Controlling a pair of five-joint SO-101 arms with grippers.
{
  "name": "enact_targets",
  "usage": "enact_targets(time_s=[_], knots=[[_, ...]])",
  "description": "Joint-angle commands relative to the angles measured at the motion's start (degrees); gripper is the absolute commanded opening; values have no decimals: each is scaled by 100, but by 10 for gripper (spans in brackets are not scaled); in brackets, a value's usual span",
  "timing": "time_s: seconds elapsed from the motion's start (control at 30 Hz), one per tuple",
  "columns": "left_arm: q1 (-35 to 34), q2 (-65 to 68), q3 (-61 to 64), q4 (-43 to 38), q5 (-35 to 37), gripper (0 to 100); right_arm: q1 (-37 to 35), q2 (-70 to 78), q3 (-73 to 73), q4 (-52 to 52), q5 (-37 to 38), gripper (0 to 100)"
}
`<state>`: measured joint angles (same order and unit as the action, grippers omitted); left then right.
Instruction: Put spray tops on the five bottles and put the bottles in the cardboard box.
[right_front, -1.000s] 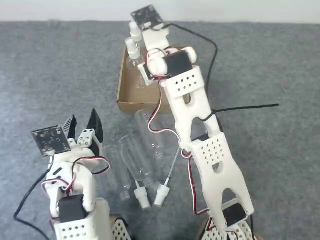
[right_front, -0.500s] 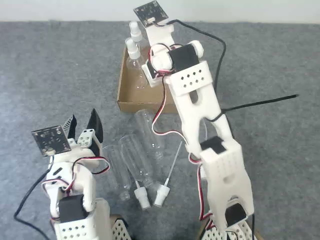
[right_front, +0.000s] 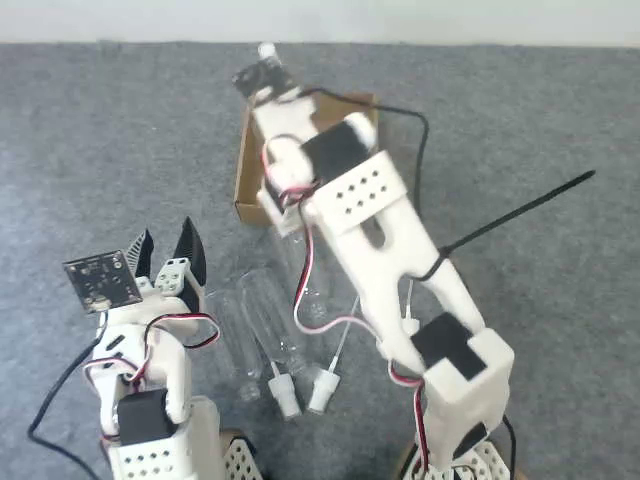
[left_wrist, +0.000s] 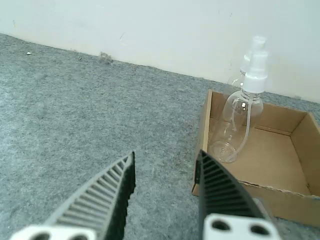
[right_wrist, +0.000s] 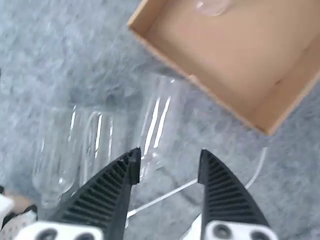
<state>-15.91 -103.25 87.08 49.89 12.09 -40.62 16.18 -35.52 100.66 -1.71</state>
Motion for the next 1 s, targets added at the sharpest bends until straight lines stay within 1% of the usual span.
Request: enact_targets(time_s=[0.0,0.1,0.4,0.6,0.9,0.97], knots=[[-18,-97,-101,-185,-53,184,-127,-409,123,189,-255,197],[-18,-97,-101,-185,-53,184,-136,-321,404,-40,-369,223],[-18,-97,-101,-185,-53,184,-426,-4,1635,-1200,-369,225],[-18,-97,-101,-185,-53,184,-470,242,1873,-1648,-387,225],[-18,-97,-101,-185,-53,184,-453,1138,2013,-2343,-387,224],[-18,-97,-101,-185,-53,184,-435,1297,2013,-2413,-378,203]])
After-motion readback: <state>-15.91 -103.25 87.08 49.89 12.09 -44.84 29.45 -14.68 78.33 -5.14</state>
